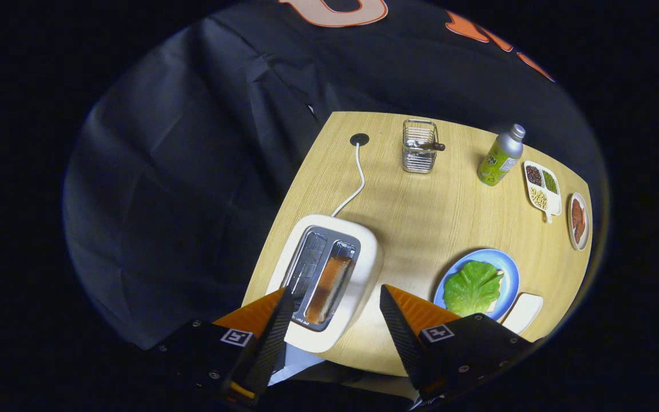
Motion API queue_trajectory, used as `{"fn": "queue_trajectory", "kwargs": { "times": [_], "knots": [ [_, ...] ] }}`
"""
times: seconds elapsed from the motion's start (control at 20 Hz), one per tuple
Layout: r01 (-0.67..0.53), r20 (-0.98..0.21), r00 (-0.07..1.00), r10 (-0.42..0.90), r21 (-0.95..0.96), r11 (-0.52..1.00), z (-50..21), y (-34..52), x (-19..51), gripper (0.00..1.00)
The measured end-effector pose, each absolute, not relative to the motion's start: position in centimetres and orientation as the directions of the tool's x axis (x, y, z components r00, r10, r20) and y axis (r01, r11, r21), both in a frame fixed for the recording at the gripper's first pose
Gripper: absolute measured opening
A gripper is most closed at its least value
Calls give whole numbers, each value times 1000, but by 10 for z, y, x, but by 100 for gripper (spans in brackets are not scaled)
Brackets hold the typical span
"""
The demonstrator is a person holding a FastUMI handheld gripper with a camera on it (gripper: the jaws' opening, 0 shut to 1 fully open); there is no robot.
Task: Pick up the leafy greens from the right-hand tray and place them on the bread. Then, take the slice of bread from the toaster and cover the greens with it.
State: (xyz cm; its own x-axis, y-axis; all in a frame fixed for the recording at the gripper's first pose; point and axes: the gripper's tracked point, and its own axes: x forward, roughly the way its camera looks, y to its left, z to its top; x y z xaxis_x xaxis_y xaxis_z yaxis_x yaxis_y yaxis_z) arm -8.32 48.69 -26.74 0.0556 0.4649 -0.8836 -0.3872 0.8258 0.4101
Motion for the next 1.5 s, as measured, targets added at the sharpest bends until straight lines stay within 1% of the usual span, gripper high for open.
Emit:
{"fn": "queue_trajectory", "kwargs": {
  "times": [0.15,0.2,0.35,0.4,0.45,0.5,0.55,0.6,0.75,0.85,0.95,1.0,1.1,1.3,1.5],
  "knots": [
    [-378,-898,44,437,390,840,-275,496,-85,86],
    [-374,-903,38,427,384,844,-279,499,-86,81],
    [-362,-917,8,398,369,856,-290,507,-92,73],
    [-357,-923,2,385,359,862,-295,510,-93,68],
    [-356,-930,-3,369,345,868,-300,510,-94,66],
    [-352,-936,-7,351,330,876,-305,510,-94,60],
    [-343,-941,-16,338,323,882,-308,511,-98,58],
    [-324,-944,-28,328,319,891,-312,512,-100,53],
    [-305,-953,-32,301,296,905,-320,516,-101,46],
    [-295,-961,-32,276,273,916,-322,512,-103,39],
    [-263,-957,-22,289,284,922,-323,513,-100,30],
    [-240,-953,-21,302,298,924,-320,512,-99,24],
    [-221,-941,-8,339,333,917,-316,510,-97,17],
    [-195,-897,6,442,432,880,-288,500,-97,15],
    [-167,-823,32,567,555,815,-256,482,-88,15]
  ]
}}
